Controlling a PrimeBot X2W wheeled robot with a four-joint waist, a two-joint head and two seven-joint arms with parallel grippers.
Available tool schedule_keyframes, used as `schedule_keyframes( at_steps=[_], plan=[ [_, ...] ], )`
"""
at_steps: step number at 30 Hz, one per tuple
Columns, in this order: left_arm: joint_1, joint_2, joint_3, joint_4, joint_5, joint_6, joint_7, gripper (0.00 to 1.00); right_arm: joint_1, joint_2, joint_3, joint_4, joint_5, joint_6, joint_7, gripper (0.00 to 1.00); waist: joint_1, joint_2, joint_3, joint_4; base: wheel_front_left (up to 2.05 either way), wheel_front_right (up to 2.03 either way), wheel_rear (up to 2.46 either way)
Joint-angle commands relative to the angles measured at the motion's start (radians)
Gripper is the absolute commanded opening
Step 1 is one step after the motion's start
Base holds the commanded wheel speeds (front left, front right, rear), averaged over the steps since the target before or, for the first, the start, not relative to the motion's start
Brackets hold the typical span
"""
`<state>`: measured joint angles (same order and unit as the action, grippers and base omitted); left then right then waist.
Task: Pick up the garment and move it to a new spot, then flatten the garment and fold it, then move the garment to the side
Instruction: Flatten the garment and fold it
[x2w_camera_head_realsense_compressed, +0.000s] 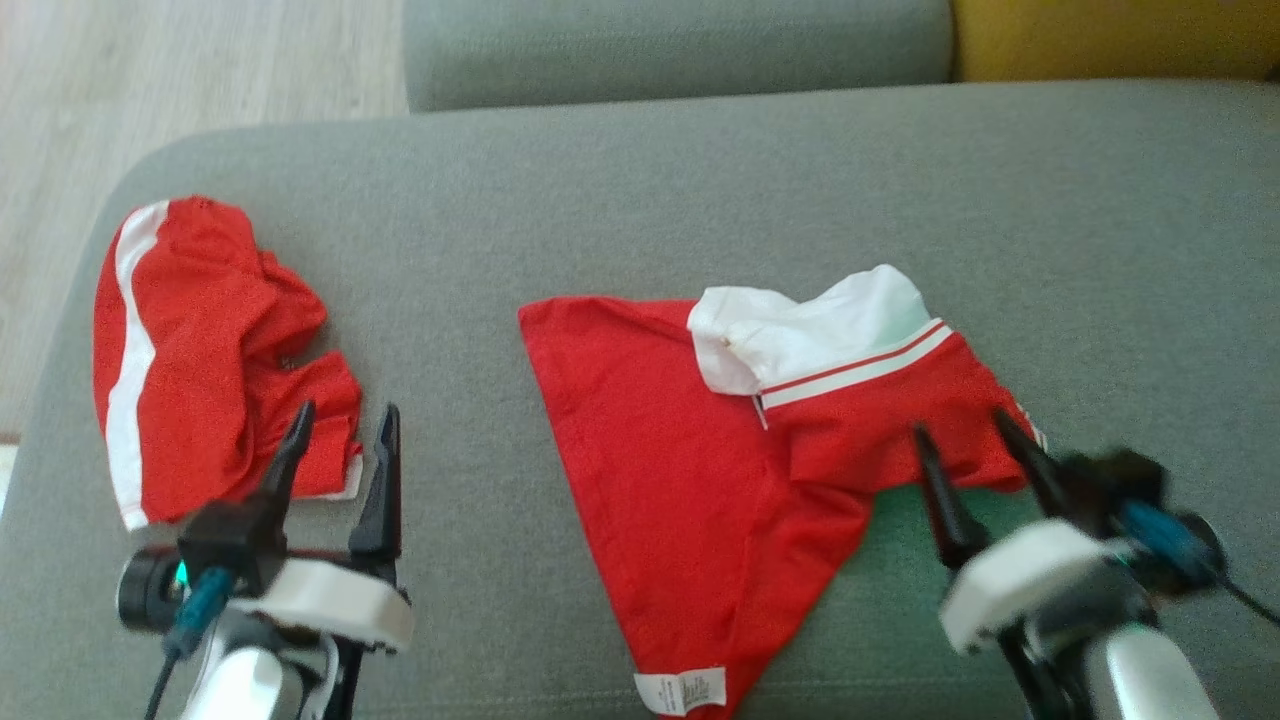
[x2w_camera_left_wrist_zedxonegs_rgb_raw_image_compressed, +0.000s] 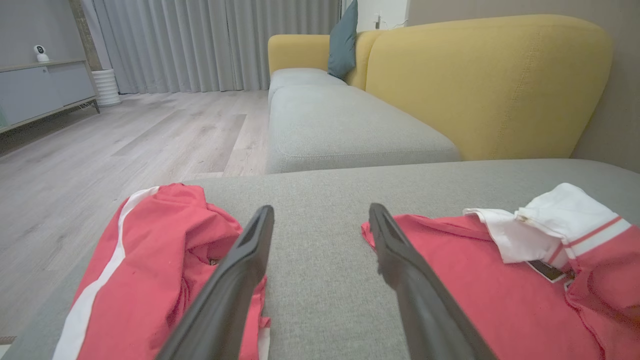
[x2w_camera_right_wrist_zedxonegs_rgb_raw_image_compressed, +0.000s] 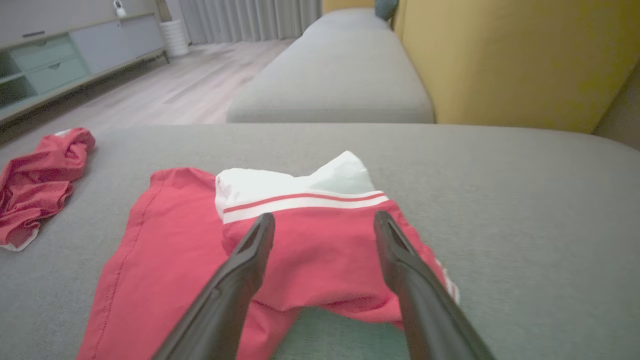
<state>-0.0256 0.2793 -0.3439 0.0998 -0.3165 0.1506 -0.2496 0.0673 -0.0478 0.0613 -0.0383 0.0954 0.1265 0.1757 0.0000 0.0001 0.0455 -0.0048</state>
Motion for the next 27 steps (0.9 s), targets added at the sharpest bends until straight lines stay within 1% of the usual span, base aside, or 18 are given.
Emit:
schedule_keyframes(
  at_steps=[1, 4, 8, 13, 17, 20, 21, 22, 23, 27],
  plan=[
    [-0.074, 0.019, 0.043, -0.04, 0.009, 0.004, -0.012, 1.0, -0.09, -0.017, 0.045, -0.025, -0.001, 0.004, 0.021, 1.0, 0.0, -0.0001, 0.021, 0.011, 0.0, 0.0, 0.0],
    [-0.099, 0.011, 0.038, -0.044, 0.016, 0.002, -0.012, 1.0, -0.182, -0.038, 0.119, 0.027, 0.009, 0.004, 0.086, 1.0, 0.0, -0.0001, 0.049, 0.031, 0.0, 0.0, 0.0],
    [-0.132, -0.005, 0.033, -0.041, 0.022, -0.004, -0.012, 1.0, -0.309, -0.062, 0.21, 0.125, 0.015, 0.004, 0.166, 1.0, 0.0, -0.0001, 0.083, 0.061, 0.0, 0.0, 0.0],
    [-0.165, -0.024, 0.027, -0.03, 0.033, -0.018, -0.012, 1.0, -0.449, -0.086, 0.309, 0.254, -0.007, 0.004, 0.227, 1.0, 0.0, -0.0001, 0.114, 0.094, 0.0, 0.0, 0.0],
    [-0.178, -0.039, 0.027, -0.02, 0.04, -0.026, -0.012, 1.0, -0.526, -0.1, 0.341, 0.349, -0.057, 0.004, 0.267, 1.0, 0.0, -0.0001, 0.128, 0.107, 0.0, 0.0, 0.0],
    [-0.187, -0.048, 0.034, -0.014, 0.048, -0.031, -0.012, 1.0, -0.569, -0.095, 0.362, 0.42, -0.076, 0.004, 0.298, 1.0, 0.0, -0.0001, 0.136, 0.108, 0.0, 0.0, 0.0],
    [-0.189, -0.05, 0.036, -0.012, 0.05, -0.032, -0.012, 1.0, -0.575, -0.094, 0.363, 0.435, -0.077, 0.004, 0.306, 0.57, 0.0, -0.0001, 0.137, 0.107, 0.0, 0.0, 0.0],
    [-0.191, -0.052, 0.038, -0.011, 0.052, -0.034, -0.012, 1.0, -0.58, -0.092, 0.362, 0.443, -0.076, 0.004, 0.306, 0.17, 0.0, -0.0001, 0.138, 0.106, 0.0, 0.0, 0.0],
    [-0.192, -0.054, 0.04, -0.009, 0.054, -0.035, -0.012, 1.0, -0.582, -0.09, 0.356, 0.449, -0.073, 0.004, 0.302, 0.0, 0.0, -0.0001, 0.137, 0.105, 0.0, 0.0, 0.0],
    [-0.192, -0.06, 0.047, -0.006, 0.061, -0.041, -0.012, 1.0, -0.549, -0.078, 0.287, 0.43, -0.054, 0.004, 0.263, 0.0, 0.0, -0.0001, 0.132, 0.099, 0.0, 0.0, 0.0]
  ],
)
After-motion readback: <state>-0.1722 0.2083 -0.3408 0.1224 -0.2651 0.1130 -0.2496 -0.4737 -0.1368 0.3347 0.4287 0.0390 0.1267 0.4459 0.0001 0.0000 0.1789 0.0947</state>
